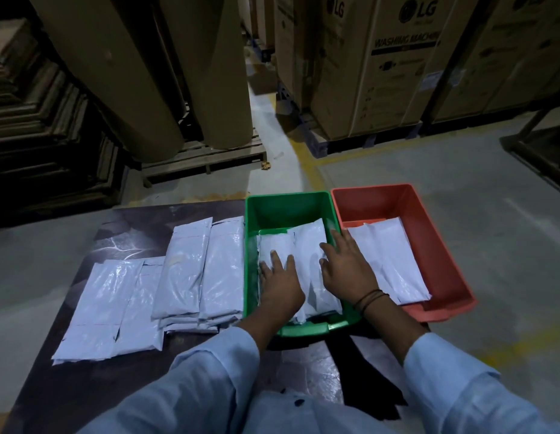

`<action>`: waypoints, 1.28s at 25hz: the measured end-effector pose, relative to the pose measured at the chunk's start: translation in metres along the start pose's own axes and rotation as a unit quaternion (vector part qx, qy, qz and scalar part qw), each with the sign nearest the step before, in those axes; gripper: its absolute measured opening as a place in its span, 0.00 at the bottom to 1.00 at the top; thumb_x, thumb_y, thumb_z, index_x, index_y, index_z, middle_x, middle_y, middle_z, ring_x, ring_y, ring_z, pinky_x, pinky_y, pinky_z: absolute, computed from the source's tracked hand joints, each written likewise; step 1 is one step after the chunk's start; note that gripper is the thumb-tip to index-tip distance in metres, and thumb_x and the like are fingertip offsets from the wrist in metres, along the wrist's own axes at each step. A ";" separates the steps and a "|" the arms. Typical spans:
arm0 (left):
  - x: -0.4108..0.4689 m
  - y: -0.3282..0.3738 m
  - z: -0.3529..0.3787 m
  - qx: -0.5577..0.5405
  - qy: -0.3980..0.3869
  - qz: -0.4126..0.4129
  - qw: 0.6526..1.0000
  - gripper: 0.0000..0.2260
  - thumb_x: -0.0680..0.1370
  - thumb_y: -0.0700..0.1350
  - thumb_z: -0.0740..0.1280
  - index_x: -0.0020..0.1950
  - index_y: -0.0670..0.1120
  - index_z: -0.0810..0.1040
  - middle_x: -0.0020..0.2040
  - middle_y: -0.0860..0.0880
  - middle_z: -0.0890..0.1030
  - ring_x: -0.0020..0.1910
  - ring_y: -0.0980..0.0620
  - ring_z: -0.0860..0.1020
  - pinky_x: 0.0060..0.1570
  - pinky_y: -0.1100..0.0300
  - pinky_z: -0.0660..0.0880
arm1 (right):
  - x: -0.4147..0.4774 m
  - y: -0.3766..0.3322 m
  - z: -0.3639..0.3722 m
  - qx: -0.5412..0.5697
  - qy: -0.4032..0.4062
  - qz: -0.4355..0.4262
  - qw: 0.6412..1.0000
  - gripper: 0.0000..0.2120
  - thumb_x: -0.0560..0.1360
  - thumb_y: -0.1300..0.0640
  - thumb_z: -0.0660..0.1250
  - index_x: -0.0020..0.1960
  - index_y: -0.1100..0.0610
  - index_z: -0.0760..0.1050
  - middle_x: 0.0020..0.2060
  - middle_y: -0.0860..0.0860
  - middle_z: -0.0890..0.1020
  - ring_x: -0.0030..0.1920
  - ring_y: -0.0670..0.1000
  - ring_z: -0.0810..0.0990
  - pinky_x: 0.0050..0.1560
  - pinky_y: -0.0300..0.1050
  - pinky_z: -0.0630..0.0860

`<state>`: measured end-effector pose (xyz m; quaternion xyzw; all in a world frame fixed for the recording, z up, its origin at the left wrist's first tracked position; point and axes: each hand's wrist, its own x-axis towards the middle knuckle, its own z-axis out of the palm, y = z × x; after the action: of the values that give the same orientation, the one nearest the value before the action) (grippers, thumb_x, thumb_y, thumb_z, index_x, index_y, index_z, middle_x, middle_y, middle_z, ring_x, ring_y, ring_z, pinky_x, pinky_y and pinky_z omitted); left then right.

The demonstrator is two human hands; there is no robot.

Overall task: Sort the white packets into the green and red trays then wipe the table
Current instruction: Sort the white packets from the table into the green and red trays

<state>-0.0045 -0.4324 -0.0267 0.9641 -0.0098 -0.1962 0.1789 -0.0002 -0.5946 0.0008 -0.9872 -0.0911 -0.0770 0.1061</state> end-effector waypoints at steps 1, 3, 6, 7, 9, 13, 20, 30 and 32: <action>0.001 -0.003 0.003 0.015 -0.006 0.003 1.000 0.35 0.81 0.40 0.60 0.83 0.48 0.45 0.81 0.38 0.37 0.79 0.27 0.42 0.76 0.39 0.52 | -0.002 0.002 0.002 -0.011 -0.001 -0.007 1.000 0.16 0.75 0.57 0.66 0.61 0.61 0.77 0.69 0.65 0.71 0.73 0.69 0.64 0.72 0.61 0.66; 0.005 -0.008 0.006 0.040 -0.008 0.010 0.999 0.35 0.81 0.40 0.60 0.83 0.47 0.44 0.81 0.38 0.36 0.79 0.27 0.43 0.76 0.39 0.53 | -0.005 0.004 0.004 -0.026 -0.002 -0.016 1.000 0.16 0.75 0.56 0.66 0.61 0.60 0.77 0.69 0.65 0.71 0.73 0.69 0.63 0.72 0.61 0.67; 0.013 -0.012 0.003 0.046 -0.010 0.012 0.999 0.34 0.82 0.39 0.58 0.83 0.48 0.43 0.81 0.39 0.36 0.79 0.28 0.43 0.76 0.38 0.54 | -0.006 0.003 0.007 -0.045 -0.005 -0.014 0.999 0.17 0.74 0.56 0.66 0.61 0.60 0.77 0.70 0.65 0.70 0.74 0.70 0.62 0.72 0.62 0.66; 0.017 -0.013 0.004 0.051 -0.011 0.016 0.999 0.33 0.82 0.39 0.58 0.83 0.47 0.43 0.81 0.38 0.36 0.79 0.28 0.43 0.76 0.38 0.54 | -0.006 0.002 0.008 -0.052 -0.008 -0.012 0.999 0.17 0.74 0.56 0.65 0.61 0.59 0.77 0.71 0.65 0.69 0.74 0.70 0.61 0.72 0.63 0.65; 0.023 -0.016 0.005 0.046 -0.014 0.023 0.999 0.32 0.83 0.40 0.57 0.83 0.47 0.43 0.81 0.37 0.35 0.79 0.27 0.42 0.76 0.37 0.53 | -0.005 -0.001 0.011 -0.071 -0.015 -0.008 0.997 0.17 0.74 0.56 0.64 0.61 0.59 0.76 0.72 0.65 0.68 0.75 0.70 0.59 0.73 0.63 0.63; 0.034 -0.029 0.020 0.035 -0.025 0.022 0.999 0.33 0.84 0.48 0.55 0.82 0.45 0.37 0.80 0.37 0.32 0.78 0.27 0.37 0.77 0.34 0.47 | -0.004 -0.007 0.016 -0.095 -0.032 0.011 0.995 0.19 0.72 0.56 0.65 0.62 0.59 0.76 0.72 0.64 0.68 0.75 0.70 0.58 0.74 0.64 0.60; 0.026 -0.024 0.002 0.021 -0.082 0.040 0.996 0.32 0.86 0.51 0.54 0.82 0.49 0.36 0.79 0.41 0.28 0.78 0.30 0.34 0.77 0.37 0.45 | -0.002 -0.016 0.016 -0.097 -0.034 0.029 0.994 0.19 0.71 0.57 0.67 0.61 0.59 0.77 0.72 0.64 0.69 0.75 0.71 0.59 0.75 0.66 0.57; -0.010 -0.040 -0.089 -0.032 0.159 0.157 0.974 0.28 0.78 0.39 0.63 0.79 0.44 0.64 0.79 0.40 0.64 0.79 0.39 0.60 0.77 0.48 0.60 | 0.042 -0.084 0.009 0.022 0.012 -0.021 0.999 0.23 0.75 0.58 0.64 0.69 0.61 0.73 0.73 0.66 0.67 0.75 0.69 0.59 0.75 0.66 0.58; -0.018 -0.064 -0.106 -0.079 0.232 0.151 0.958 0.26 0.75 0.37 0.64 0.75 0.44 0.71 0.75 0.41 0.71 0.75 0.41 0.67 0.74 0.49 0.65 | 0.051 -0.108 0.012 0.039 0.025 -0.034 0.998 0.22 0.75 0.60 0.66 0.68 0.62 0.73 0.73 0.66 0.67 0.75 0.70 0.60 0.75 0.66 0.58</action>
<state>0.0165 -0.3343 0.0487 0.9531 -0.0981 0.0619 0.2796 0.0300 -0.4801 0.0189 -0.9763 -0.1252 -0.1018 0.1444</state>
